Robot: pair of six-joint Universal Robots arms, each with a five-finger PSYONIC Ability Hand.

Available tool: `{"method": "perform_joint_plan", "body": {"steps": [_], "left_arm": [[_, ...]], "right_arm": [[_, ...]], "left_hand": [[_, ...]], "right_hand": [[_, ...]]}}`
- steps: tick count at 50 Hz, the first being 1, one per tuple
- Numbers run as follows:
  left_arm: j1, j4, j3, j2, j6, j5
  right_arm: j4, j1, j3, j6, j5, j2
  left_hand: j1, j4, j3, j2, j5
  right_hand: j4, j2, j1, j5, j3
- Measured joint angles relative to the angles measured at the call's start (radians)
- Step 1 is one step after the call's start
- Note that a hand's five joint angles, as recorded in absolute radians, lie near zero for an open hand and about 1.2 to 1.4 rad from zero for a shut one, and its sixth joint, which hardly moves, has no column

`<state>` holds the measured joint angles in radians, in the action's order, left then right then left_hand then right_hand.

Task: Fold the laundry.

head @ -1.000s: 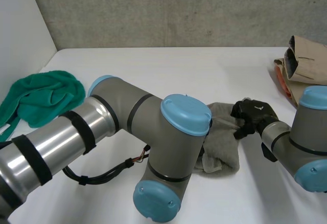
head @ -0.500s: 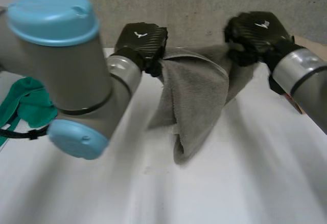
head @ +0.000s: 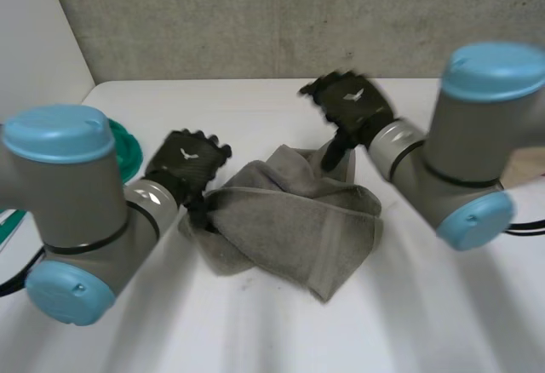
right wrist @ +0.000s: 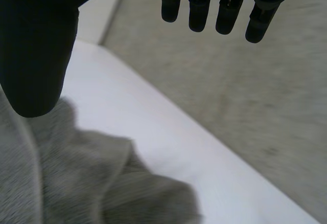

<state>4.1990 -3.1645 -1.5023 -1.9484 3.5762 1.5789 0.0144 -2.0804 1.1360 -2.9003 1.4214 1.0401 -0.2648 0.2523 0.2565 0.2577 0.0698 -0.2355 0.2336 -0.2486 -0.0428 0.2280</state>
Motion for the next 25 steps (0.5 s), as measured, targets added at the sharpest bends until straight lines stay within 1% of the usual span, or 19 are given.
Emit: {"method": "perform_joint_plan", "body": {"steps": [2, 4, 7, 10, 13, 16, 20, 25], "left_arm": [[0.017, 0.007, -0.009, 0.033, -0.021, 0.012], [0.043, 0.021, -0.023, 0.072, -0.061, 0.025], [0.088, 0.051, -0.046, 0.123, -0.144, 0.03], [0.133, 0.091, -0.069, 0.158, -0.238, 0.014], [0.177, 0.143, -0.093, 0.179, -0.338, -0.023], [0.213, 0.195, -0.113, 0.181, -0.416, -0.065], [0.242, 0.238, -0.129, 0.167, -0.456, -0.09], [0.268, 0.271, -0.137, 0.137, -0.466, -0.092]], "right_arm": [[0.036, 0.01, 0.023, -0.03, 0.044, 0.061], [0.107, 0.028, 0.049, -0.063, 0.084, 0.126], [0.227, 0.047, 0.073, -0.089, 0.104, 0.176], [0.343, 0.057, 0.084, -0.101, 0.1, 0.182], [0.434, 0.059, 0.084, -0.109, 0.088, 0.145], [0.464, 0.052, 0.066, -0.124, 0.083, 0.067], [0.441, 0.035, 0.027, -0.154, 0.095, -0.044], [0.384, 0.008, -0.029, -0.186, 0.145, -0.167]], "left_hand": [[0.036, -0.035, -0.029, -0.038, -0.02], [0.053, -0.051, -0.046, -0.054, -0.022], [0.053, -0.051, -0.046, -0.055, -0.022], [0.053, -0.051, -0.046, -0.055, -0.022], [0.053, -0.051, -0.046, -0.055, -0.022], [0.053, -0.049, -0.045, -0.054, -0.022], [0.049, -0.049, -0.044, -0.053, -0.021], [0.049, -0.006, -0.015, -0.011, -0.018]], "right_hand": [[0.0, 0.0, 0.0, 0.0, 0.0], [-0.003, 0.003, -0.002, -0.006, 0.004], [-0.046, 0.048, -0.007, -0.071, 0.056], [-0.11, 0.107, -0.085, -0.137, 0.121], [-0.177, 0.158, -0.165, -0.206, 0.185], [-0.214, 0.193, -0.194, -0.237, 0.216], [-0.228, 0.213, -0.203, -0.252, 0.229], [-0.228, 0.213, -0.203, -0.252, 0.229]]}}
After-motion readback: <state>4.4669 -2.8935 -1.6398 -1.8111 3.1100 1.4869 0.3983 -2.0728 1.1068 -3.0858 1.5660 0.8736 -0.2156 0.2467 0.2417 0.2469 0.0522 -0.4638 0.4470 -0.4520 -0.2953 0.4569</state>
